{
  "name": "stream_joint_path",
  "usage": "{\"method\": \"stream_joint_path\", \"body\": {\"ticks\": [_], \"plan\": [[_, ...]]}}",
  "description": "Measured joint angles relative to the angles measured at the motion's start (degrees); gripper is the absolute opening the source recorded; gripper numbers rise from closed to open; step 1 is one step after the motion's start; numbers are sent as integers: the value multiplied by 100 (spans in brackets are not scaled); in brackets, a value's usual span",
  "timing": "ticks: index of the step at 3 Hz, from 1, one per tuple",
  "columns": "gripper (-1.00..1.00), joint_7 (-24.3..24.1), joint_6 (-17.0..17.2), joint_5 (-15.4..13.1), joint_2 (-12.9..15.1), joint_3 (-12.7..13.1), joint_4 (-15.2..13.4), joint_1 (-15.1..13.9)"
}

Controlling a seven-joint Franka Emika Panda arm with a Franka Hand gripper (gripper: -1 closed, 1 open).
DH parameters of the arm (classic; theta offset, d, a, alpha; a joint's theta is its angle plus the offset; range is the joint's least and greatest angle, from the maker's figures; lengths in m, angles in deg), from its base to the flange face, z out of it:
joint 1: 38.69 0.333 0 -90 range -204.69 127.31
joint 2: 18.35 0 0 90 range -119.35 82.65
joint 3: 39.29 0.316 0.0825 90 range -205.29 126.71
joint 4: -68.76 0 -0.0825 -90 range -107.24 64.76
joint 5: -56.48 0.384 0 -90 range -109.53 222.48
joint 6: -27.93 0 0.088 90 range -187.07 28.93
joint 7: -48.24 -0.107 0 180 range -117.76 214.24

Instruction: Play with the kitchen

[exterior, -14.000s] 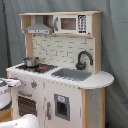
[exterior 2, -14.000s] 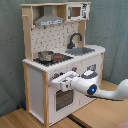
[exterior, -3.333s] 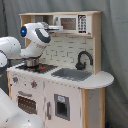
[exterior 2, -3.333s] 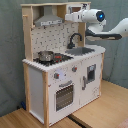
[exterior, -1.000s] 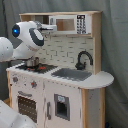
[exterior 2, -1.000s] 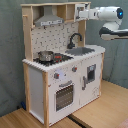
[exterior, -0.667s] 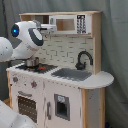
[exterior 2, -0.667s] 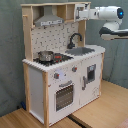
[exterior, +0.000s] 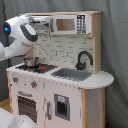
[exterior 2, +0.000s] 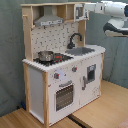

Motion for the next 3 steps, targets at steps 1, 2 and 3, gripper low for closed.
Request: {"method": "stream_joint_path", "body": {"ticks": [1,2,3], "plan": [[100,-396,0,0,-395,204,120,-153],[100,-908,-1,3,-696,400,184,-391],[100,-1437,-1,4,-958,524,201,-654]]}}
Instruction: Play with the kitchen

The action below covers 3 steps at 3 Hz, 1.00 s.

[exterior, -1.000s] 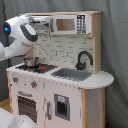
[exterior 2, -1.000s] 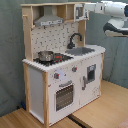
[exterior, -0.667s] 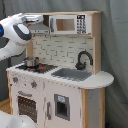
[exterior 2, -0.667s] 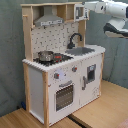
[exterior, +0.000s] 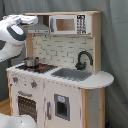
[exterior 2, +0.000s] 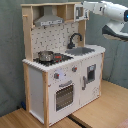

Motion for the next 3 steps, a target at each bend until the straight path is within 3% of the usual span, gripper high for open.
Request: {"method": "stream_joint_path", "body": {"ticks": [3], "plan": [[100,-1853,-75,2,-849,306,67,-883]]}}
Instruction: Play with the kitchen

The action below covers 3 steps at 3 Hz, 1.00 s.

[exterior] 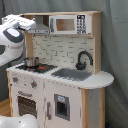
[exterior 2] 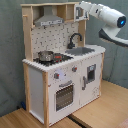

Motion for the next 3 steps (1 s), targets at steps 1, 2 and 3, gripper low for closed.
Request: {"method": "stream_joint_path", "body": {"ticks": [1,2,3], "plan": [[100,-569,9,0,-255,72,58,-236],[100,-1148,44,1,-526,131,135,-472],[100,-1728,130,1,-806,174,234,-696]]}}
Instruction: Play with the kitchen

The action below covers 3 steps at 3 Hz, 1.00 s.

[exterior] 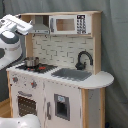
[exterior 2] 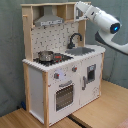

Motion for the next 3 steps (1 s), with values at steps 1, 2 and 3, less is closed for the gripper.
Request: {"method": "stream_joint_path", "body": {"ticks": [1,2,3], "plan": [[100,-582,138,2,-288,21,120,-212],[100,-1163,338,3,-577,27,252,-409],[100,-1709,604,3,-850,30,385,-582]]}}
